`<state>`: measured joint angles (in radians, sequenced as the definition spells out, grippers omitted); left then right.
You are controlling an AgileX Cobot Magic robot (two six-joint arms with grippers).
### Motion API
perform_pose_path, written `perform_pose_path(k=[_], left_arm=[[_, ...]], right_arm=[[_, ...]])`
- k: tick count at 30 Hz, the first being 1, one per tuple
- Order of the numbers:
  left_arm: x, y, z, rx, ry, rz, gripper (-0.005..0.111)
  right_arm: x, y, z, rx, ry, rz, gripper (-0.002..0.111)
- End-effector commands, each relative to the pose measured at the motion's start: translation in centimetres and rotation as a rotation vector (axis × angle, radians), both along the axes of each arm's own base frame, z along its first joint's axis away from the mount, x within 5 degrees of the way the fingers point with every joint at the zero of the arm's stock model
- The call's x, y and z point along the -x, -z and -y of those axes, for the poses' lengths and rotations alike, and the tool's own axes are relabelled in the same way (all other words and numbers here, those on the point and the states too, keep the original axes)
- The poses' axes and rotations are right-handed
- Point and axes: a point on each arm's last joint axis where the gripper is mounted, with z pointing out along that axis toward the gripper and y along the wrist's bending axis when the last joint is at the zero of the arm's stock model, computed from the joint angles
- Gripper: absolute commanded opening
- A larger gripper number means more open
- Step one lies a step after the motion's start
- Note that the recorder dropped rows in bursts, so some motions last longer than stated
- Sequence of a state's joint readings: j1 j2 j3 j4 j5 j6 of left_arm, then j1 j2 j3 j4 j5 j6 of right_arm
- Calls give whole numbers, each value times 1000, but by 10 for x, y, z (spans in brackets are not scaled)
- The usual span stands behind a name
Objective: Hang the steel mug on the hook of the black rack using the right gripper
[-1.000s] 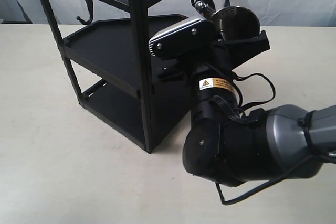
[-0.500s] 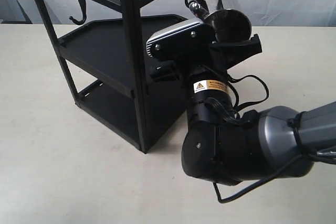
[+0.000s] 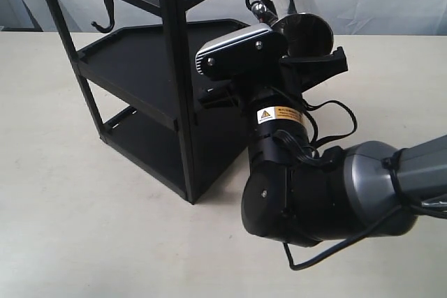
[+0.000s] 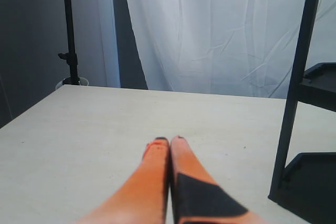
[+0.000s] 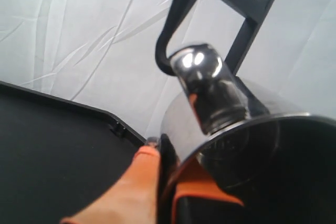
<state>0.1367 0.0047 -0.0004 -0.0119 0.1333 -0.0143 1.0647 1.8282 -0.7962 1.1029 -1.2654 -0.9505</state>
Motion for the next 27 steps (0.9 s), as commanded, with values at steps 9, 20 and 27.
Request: perform_pose_path(k=[9,20,27], left_arm=[[0,-1,1,12,10,11,2],[0,-1,1,12,10,11,2],[0,-1,1,12,10,11,2]], right_arm=[[2,13,-6,187,-57,-86,-1],[13,12,-9,269,-27,-67,-1],[13,12,-9,240,-25,-69,-1]])
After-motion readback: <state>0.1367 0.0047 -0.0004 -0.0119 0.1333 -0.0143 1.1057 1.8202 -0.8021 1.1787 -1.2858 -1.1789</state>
